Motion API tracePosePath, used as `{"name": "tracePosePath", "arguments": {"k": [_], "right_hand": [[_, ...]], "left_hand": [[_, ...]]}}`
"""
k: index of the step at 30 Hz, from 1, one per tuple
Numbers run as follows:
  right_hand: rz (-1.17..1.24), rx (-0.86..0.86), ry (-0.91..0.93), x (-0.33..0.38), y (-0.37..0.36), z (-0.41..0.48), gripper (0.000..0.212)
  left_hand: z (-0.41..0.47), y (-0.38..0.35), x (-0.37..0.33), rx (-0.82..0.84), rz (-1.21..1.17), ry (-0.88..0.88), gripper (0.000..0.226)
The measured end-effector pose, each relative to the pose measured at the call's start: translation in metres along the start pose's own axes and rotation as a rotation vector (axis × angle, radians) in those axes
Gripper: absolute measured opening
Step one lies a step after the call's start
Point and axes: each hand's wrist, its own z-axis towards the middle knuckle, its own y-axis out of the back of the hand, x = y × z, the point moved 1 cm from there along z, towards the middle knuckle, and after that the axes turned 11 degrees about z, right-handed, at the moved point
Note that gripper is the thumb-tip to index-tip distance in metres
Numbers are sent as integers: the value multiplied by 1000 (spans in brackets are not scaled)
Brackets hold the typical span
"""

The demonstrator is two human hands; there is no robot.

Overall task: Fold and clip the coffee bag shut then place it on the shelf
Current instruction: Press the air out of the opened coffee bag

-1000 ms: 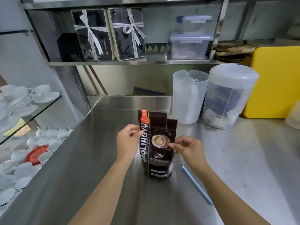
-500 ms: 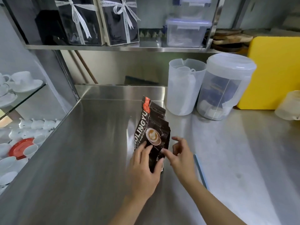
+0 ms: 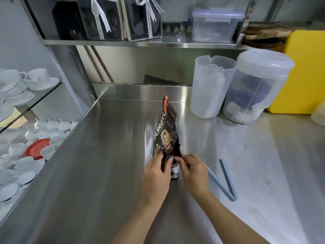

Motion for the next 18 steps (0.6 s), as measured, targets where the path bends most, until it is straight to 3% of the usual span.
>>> {"name": "tracePosePath", "arguments": {"k": [6, 9, 13, 18], "right_hand": [[-73, 33, 158, 8, -12, 3, 16], [31, 149, 40, 2, -10, 6, 18], [80, 185, -109, -3, -6, 12, 49], [-162, 128, 132, 2, -9, 7, 24]], "left_hand": [[6, 6, 9, -5, -25, 82, 13], [7, 9, 15, -9, -65, 126, 10], [6, 7, 19, 38, -131, 128, 12], [9, 3, 18, 71, -145, 143, 15]]}}
